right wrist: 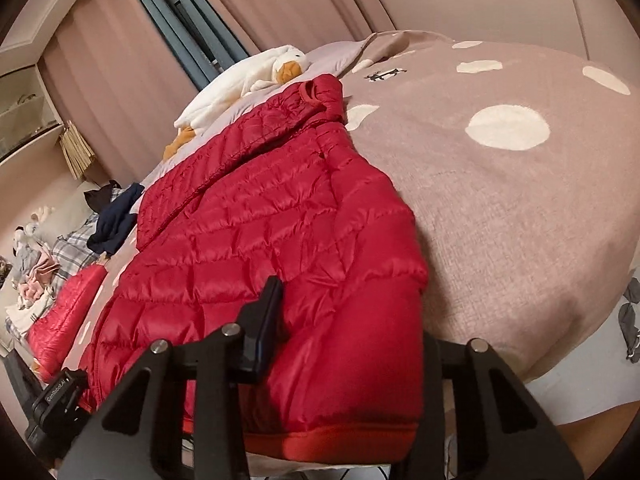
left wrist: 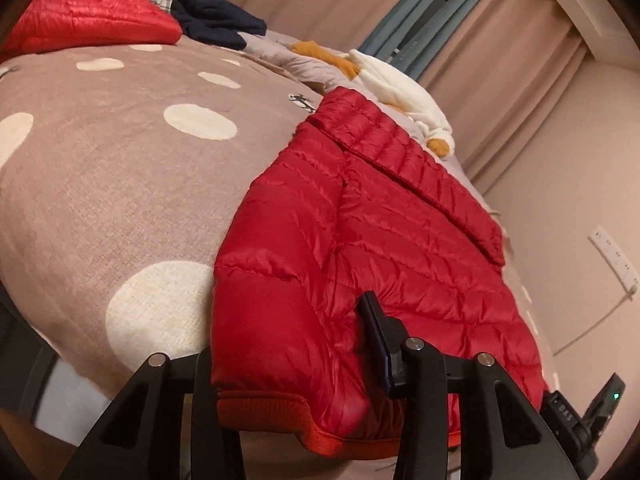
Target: Fold large clothes
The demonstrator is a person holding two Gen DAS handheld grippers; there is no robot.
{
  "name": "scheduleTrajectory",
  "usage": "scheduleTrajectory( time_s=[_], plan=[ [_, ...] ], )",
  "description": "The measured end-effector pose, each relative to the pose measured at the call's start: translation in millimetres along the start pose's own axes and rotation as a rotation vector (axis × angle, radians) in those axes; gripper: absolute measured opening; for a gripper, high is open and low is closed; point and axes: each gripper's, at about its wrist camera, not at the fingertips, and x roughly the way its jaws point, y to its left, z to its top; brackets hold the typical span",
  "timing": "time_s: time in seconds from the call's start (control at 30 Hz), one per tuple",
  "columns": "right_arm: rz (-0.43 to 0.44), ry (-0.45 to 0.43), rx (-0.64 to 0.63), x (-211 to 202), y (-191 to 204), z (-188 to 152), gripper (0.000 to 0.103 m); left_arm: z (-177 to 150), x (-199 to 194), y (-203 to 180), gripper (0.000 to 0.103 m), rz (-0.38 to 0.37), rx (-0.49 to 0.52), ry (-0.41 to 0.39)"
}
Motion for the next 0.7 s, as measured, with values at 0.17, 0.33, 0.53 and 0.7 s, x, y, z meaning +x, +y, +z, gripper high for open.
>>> scheduleTrajectory(
  time_s=[0.17, 0.33, 0.53, 0.7],
  plan=[
    [0.0, 0.0, -0.001, -0.7, -5.9, 0.1, 0.029, -0.7, -1.5, -3.2, 0.036, 0.058, -0.008, -0.017],
    [-0.011, -0.007, -0.032, -4.8, -3.1, 2.1, 0.017, -2.5, -6.9, -22.1, 0.026, 0.181, 0.079, -0.069],
    [-0.009, -0.112, -0.105, -35.9, 15.8, 18.3, 0.012, 2.0, -28.1, -48.4, 0.019, 0.281, 0.207, -0.184],
    [0.046, -0.206, -0.08, -70.4, 22.4, 42.8, 0.012, 20.5, -71.1, -72.4, 0.019, 0.269, 0.266, -0.322]
  ],
)
